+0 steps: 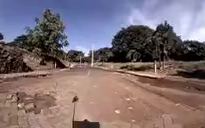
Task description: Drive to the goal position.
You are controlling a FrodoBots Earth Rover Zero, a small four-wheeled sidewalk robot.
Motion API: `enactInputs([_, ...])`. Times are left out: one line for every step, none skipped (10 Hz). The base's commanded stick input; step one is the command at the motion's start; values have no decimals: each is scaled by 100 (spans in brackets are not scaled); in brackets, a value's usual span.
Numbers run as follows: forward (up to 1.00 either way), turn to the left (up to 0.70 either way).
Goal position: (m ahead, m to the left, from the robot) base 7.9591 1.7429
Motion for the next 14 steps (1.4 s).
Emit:
enactInputs([100,-27])
enactInputs([100,-18])
enactInputs([100,0])
enactInputs([100,0])
enactInputs([100,0])
enactInputs([100,0])
enactInputs([100,0])
enactInputs([100,0])
enactInputs([100,0])
enactInputs([100,0])
enactInputs([100,0])
enactInputs([100,0])
enactInputs([100,0])
enactInputs([100,0])
